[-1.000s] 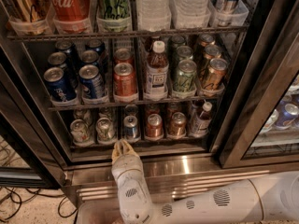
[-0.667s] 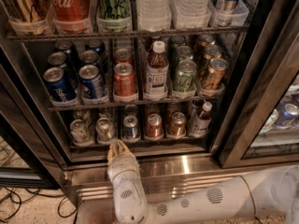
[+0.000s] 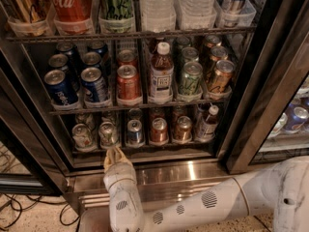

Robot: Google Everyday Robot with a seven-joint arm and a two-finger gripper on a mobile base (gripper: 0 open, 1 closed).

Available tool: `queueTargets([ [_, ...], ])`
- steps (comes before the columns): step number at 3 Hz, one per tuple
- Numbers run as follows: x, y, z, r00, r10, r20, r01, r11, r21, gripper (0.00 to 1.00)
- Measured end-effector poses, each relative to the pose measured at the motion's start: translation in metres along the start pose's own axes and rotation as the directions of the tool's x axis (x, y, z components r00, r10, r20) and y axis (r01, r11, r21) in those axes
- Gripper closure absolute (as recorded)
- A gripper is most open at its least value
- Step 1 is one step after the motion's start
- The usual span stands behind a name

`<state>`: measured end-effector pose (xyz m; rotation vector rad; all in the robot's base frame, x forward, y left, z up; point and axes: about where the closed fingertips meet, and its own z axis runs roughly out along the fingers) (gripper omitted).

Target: Pick 7up can from bottom shelf of fridge

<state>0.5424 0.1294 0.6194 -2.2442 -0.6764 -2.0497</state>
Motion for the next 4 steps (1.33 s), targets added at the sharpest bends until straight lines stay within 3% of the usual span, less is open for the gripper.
queueTargets([
  [2, 0.000, -0.016, 0.009, 0.999, -0.022, -0.045, 0.020, 0.9995, -0.026, 1.00],
  [4, -0.002, -0.026, 0.015, 0.995, -0.009, -0.095, 0.002, 0.9972, -0.075, 1.00],
])
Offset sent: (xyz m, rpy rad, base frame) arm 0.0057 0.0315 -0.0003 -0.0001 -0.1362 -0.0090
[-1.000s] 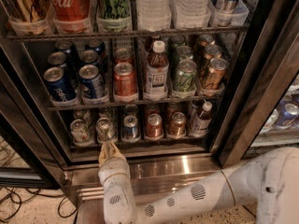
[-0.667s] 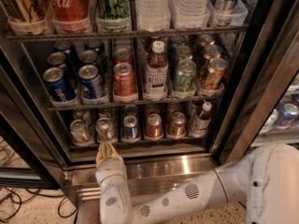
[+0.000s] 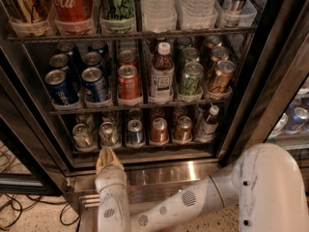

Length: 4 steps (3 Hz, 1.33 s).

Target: Pick 7up can from bottom shelf of fridge

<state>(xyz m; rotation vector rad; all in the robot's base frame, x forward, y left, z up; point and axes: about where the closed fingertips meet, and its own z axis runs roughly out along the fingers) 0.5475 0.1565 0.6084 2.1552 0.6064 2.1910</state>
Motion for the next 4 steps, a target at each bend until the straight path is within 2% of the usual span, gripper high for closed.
queueTargets([
  [2, -0.003, 0.003, 0.004, 0.999, 0.035, -0.041, -0.035, 0.9991, -0.021, 1.00],
  [4, -0.011, 0.008, 0.005, 0.994, 0.097, -0.045, -0.098, 0.9946, -0.034, 1.00],
])
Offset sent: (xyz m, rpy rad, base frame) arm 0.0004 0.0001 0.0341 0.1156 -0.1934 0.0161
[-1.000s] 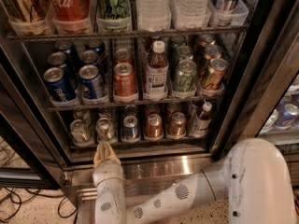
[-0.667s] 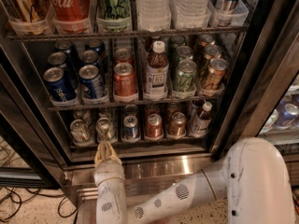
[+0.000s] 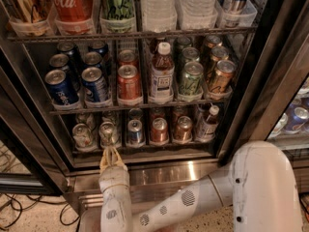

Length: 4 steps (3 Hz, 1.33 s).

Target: Pick 7up can from bottom shelf of fridge

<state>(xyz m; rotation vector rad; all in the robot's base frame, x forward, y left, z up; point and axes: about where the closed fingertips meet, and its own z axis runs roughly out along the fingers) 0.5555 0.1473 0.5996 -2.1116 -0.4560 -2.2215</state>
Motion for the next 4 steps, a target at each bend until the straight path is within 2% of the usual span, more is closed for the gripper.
queueTargets([
  [2, 0.0016, 0.0020, 0.0036, 1.000, 0.021, -0.015, -0.021, 0.9998, 0.002, 0.65],
  [3, 0.0044, 0.0020, 0.0054, 0.999, 0.022, -0.026, -0.022, 0.9997, 0.006, 0.57],
  [4, 0.0077, 0.0026, 0.0062, 0.999, 0.020, -0.038, -0.020, 0.9998, 0.007, 0.56],
])
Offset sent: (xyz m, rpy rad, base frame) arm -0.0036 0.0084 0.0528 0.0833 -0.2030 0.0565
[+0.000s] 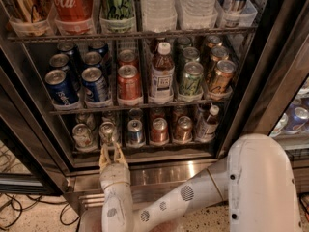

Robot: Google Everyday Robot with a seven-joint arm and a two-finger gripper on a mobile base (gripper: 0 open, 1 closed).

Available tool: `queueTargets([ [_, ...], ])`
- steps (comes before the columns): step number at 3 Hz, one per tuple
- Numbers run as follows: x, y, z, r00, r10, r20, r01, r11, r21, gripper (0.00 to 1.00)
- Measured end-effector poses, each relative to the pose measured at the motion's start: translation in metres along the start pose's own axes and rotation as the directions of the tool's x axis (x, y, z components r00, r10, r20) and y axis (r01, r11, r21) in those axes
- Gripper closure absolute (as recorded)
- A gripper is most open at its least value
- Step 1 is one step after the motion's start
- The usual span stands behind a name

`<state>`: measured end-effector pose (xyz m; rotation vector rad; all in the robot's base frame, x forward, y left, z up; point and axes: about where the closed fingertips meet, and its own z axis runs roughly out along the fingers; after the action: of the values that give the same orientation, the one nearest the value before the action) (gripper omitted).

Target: Pick 7up can from bottom shelf of fridge

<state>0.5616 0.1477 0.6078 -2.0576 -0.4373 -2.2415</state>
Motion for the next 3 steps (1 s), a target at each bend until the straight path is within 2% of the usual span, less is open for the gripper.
queueTargets([
  [3, 0.0105, -0.0020, 0.0032, 1.000, -0.007, -0.029, 0.007, 0.9999, 0.009, 0.49],
])
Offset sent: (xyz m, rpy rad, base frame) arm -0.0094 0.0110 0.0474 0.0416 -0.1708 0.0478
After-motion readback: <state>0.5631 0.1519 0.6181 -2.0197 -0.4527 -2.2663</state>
